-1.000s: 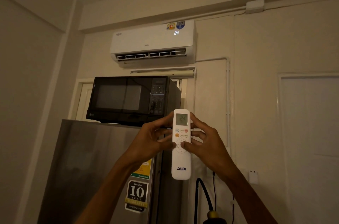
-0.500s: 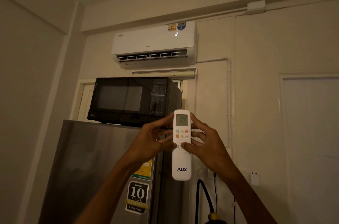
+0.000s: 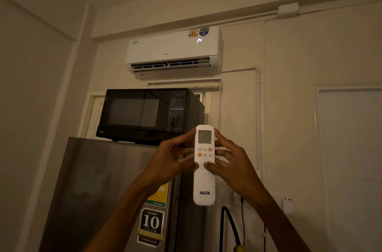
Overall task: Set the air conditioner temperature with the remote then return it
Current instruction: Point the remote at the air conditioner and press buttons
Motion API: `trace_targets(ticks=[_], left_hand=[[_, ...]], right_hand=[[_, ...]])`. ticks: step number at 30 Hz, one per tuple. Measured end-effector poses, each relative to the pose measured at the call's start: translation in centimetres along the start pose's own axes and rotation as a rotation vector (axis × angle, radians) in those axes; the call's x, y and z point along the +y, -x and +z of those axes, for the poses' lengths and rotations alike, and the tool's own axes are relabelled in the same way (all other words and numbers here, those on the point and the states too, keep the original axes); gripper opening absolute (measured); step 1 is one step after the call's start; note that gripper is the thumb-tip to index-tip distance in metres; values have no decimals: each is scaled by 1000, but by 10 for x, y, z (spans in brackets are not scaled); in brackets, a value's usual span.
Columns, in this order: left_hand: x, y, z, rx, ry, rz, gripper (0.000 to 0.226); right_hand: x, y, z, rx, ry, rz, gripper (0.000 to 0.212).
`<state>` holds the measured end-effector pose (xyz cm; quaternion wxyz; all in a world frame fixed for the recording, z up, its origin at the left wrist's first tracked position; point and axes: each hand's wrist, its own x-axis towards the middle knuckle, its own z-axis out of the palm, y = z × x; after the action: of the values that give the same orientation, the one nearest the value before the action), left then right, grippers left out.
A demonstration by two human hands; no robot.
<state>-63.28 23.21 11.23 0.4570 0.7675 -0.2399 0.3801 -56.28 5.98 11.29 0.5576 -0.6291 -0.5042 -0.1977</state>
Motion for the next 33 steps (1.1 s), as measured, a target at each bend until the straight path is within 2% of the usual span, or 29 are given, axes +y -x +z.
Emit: trace_targets(ticks=[18, 25, 33], left_hand=[[-6, -19, 1, 7, 11, 12, 75], [17, -45, -11, 23, -16, 68, 79], [62, -51, -28, 45, -26, 222, 76]], right_hand=[[14, -22, -7, 4, 33, -40, 76], [-14, -47, -16, 36, 106, -109, 81], [-64, -57, -21, 72, 131, -234, 78]])
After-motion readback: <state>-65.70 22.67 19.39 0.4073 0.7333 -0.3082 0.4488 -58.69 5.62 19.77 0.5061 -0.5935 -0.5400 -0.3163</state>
